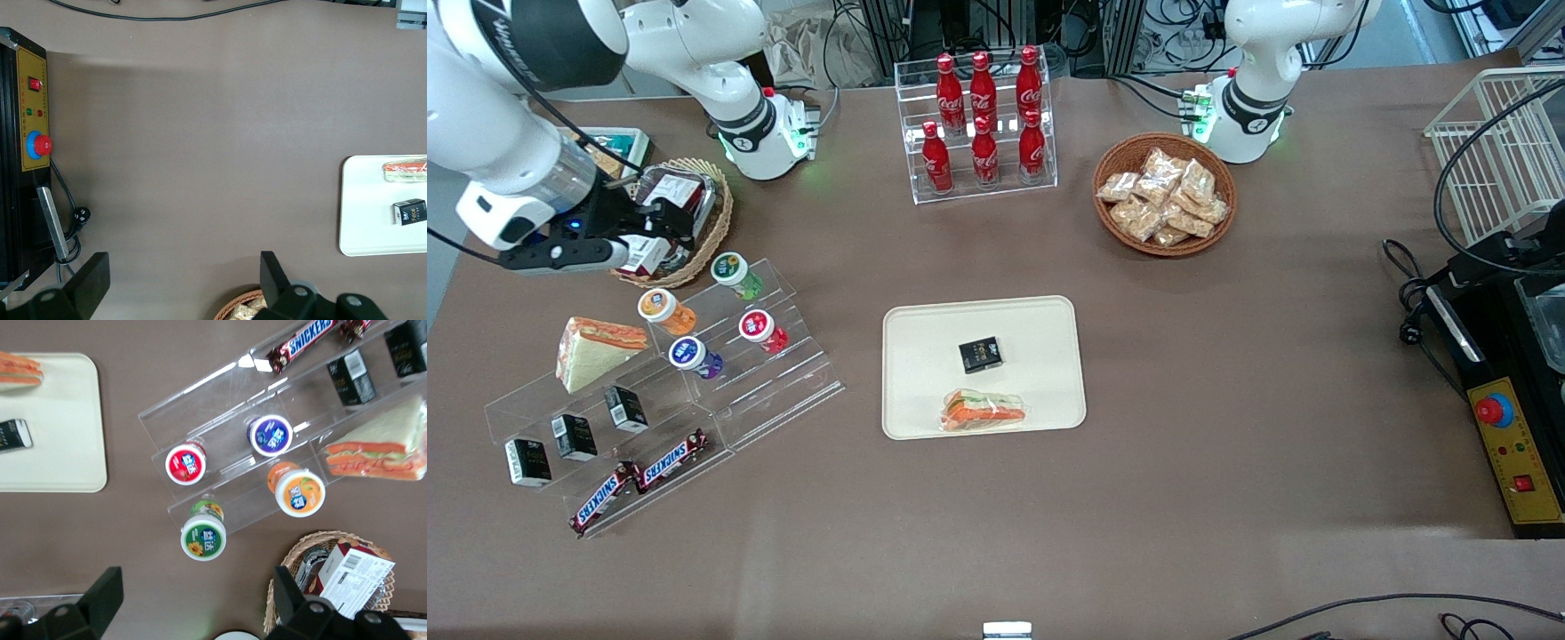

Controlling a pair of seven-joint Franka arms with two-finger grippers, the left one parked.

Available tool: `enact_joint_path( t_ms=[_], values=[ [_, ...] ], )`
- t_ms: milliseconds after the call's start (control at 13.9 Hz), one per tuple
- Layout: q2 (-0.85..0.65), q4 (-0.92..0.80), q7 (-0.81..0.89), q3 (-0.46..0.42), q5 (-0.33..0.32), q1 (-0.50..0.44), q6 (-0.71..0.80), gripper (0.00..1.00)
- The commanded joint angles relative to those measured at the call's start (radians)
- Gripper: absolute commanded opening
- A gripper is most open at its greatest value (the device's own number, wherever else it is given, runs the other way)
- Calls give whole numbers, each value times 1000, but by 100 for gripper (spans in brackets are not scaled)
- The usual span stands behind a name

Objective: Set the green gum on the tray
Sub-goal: 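Move the right gripper over the green-lidded cup on the acrylic rack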

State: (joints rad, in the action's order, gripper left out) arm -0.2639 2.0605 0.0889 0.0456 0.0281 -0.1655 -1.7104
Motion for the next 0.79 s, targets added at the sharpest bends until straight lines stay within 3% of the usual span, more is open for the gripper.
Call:
enact_joint_path(
  t_ms=[0,721],
  values=[
    [-57,143,-6,4,4,1,-93,100],
    [-77,409,40,0,4,-2,-350,100]
  ],
)
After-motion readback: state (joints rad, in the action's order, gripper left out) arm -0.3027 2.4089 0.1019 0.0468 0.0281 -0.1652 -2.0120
